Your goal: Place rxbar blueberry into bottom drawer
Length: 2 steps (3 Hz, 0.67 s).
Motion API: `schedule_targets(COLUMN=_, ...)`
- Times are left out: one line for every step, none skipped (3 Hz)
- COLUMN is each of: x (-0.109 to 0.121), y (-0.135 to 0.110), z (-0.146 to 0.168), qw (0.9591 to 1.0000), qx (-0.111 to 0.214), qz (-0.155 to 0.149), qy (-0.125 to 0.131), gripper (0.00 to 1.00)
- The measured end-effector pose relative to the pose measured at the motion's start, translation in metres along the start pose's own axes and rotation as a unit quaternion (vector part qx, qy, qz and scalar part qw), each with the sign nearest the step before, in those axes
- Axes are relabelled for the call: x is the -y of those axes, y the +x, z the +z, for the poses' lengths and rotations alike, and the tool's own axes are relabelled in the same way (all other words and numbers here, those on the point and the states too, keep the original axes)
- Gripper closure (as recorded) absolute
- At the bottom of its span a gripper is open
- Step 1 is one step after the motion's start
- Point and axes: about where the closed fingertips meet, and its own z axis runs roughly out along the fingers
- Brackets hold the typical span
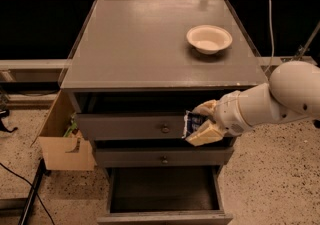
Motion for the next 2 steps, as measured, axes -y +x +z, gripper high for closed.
schedule_targets(x=-0.008, y=0.016, z=0.017, qw=0.9999, qx=-0.003, qz=-0.003, qy=-0.012, gripper=1.0)
schedule_targets(x=-0.021, y=0.048, z=0.039, qw=0.9998, qx=0.001, qz=0.001, qy=-0.018, gripper=1.0)
